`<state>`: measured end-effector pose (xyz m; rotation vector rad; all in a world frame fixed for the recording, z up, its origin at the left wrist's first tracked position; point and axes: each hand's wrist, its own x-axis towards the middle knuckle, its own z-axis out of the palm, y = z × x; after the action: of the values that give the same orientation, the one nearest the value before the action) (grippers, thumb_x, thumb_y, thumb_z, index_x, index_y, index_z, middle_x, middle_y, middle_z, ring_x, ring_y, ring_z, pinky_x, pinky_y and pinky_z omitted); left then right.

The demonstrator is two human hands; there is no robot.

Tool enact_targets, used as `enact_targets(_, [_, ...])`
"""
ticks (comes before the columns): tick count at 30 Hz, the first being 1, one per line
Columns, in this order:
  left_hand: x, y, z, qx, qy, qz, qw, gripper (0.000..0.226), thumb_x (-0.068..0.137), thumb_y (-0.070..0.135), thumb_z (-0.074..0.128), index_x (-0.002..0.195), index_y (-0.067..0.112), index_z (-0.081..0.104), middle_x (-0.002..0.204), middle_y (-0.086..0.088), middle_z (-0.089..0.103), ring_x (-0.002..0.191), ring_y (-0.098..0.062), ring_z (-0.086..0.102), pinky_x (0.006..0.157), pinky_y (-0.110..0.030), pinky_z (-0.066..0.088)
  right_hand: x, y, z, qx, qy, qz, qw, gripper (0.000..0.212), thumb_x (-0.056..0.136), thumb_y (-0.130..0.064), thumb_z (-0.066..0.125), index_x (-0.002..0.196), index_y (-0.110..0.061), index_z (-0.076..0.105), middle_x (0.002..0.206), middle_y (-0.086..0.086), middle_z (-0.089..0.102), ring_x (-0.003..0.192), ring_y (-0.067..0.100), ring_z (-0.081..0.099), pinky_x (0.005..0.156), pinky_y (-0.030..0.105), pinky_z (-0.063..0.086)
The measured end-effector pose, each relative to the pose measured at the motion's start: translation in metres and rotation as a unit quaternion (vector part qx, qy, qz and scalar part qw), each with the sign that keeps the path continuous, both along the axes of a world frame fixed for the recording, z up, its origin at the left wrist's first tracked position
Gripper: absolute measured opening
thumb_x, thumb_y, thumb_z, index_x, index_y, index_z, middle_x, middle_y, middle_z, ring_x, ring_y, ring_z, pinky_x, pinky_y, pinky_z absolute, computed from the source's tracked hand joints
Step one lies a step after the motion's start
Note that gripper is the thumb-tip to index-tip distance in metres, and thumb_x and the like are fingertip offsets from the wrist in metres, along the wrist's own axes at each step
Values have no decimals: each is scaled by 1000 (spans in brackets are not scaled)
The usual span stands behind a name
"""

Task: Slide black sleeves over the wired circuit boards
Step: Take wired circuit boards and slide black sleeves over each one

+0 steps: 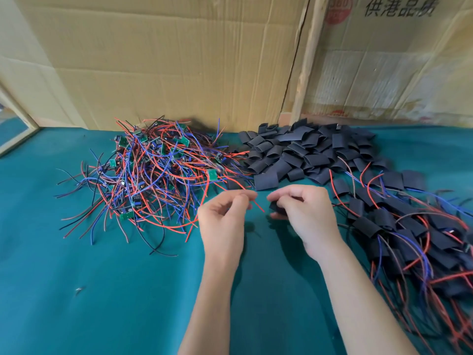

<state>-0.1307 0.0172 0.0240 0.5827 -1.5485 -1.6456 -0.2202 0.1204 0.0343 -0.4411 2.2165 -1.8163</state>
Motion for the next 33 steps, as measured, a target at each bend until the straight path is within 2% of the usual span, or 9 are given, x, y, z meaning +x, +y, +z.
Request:
enact_targets(3, [2,10,3,-18,12,-97,995,22,71,19,57,64,13,77,66,-7,72,59,-11,59,56,-16,43,1,-4,8,-92,-119,40,988,20,89,-2,63,80,-4,80,74,13,72,64,22,65,62,31,60])
enact_targets(6, [4,14,5,-33,11,-161,986,23,70,13,54,59,9,73,61,-4,69,55,-12,55,53,-14,39,3,-3,12,-132,-211,87,965,32,97,-17,65,92,13,72,71,18,64,57,25,58,53,27,52])
enact_targets(8, [6,14,6,-30,20,-193,980,22,65,21,55,55,9,71,59,-7,67,52,-13,53,51,-14,38,4,-1,11,-120,-210,129,962,34,95,-12,66,92,21,65,70,20,60,55,27,54,51,29,48])
enact_targets(13, [9,12,6,-44,-74,-253,964,32,71,33,53,50,16,71,60,-20,69,50,-25,57,44,-23,33,4,2,12,-153,-261,135,944,18,88,6,67,105,5,71,80,18,73,64,23,68,55,26,55])
enact_targets(18, [4,6,-3,-12,-111,-58,992,37,83,30,53,50,15,58,53,-4,62,42,-18,56,41,-18,33,-3,9,14,-215,-248,124,937,22,86,16,60,101,5,72,84,15,75,78,19,75,66,19,58])
enact_targets(22, [3,-3,-8,-43,-83,138,986,33,86,36,57,61,15,50,54,8,48,54,-12,42,54,-33,38,-8,20,19,-249,-265,162,917,24,82,14,59,93,3,77,87,14,74,76,17,74,61,17,56])
enact_targets(25, [2,-3,-3,-93,-73,62,991,22,89,34,59,75,24,72,68,11,68,63,-3,55,63,-22,44,-11,26,20,-257,-271,199,906,26,69,5,66,89,-2,81,91,12,74,74,14,72,60,17,55])
enact_targets(27, [2,1,2,-89,-55,-15,994,22,93,32,58,83,26,77,73,7,73,62,-4,58,57,-21,45,-13,30,21,-255,-276,214,902,28,67,6,67,90,-3,82,93,11,75,73,12,71,59,16,55])
enact_targets(33, [4,4,10,104,32,-196,975,14,94,24,65,101,14,73,75,0,68,49,-9,54,40,-16,33,-18,37,21,-254,-312,224,888,28,69,3,61,88,-2,81,92,13,74,70,14,68,52,15,51])
